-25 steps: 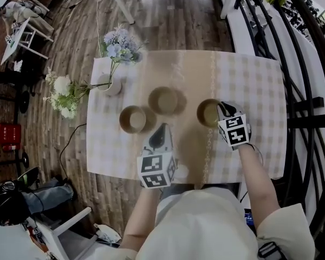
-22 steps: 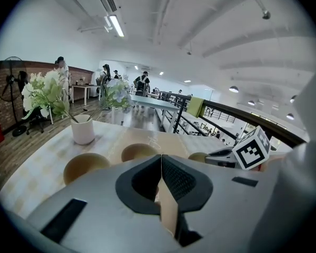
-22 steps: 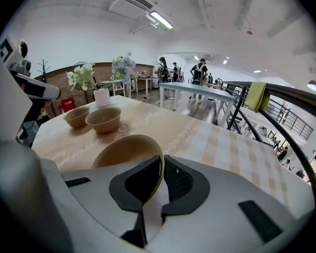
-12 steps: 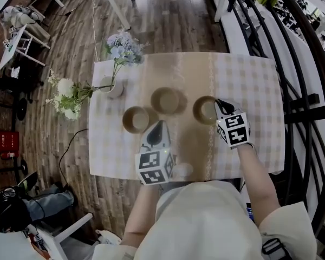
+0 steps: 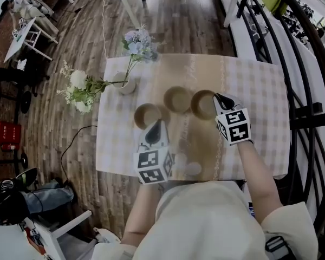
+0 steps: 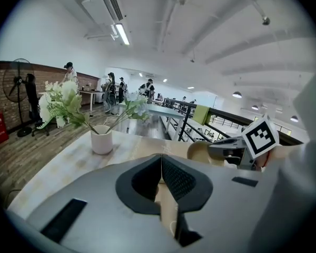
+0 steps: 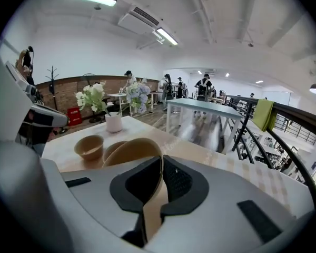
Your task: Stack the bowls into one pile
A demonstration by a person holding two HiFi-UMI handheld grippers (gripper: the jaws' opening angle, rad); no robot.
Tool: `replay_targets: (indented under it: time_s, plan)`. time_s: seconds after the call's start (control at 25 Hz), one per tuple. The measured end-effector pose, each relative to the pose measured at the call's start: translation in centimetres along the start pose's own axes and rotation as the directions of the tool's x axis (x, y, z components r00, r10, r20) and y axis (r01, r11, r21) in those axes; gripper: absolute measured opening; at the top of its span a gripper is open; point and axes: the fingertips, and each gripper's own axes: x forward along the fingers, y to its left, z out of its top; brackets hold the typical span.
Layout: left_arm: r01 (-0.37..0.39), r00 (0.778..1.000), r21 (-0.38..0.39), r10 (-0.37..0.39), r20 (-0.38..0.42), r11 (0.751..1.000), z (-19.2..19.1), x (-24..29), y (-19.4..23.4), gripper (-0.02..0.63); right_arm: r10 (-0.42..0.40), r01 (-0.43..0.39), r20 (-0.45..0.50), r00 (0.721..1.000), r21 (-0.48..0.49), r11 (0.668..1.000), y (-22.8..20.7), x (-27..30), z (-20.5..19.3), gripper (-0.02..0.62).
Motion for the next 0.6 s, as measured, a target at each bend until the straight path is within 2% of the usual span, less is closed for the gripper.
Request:
replay_targets:
  time_s: [0.28,0.6]
  plan:
    - [-0.031,1.0,-0.004,0.031,-0.002,1.0,-0.4,-0.9,3.0,0.005,0.03,-0.03,0.028,0.999,-0.021,0.999,2.8,2.4,2.1,0.014]
    - [-0.039,0.999,-0.031,0.038,-0.018,0.999,-1.4,-0.7,5.3,0.005,0.058,-0.057,0.018,0.998,-0.041,0.998,5.7,5.3,2.9,0.014]
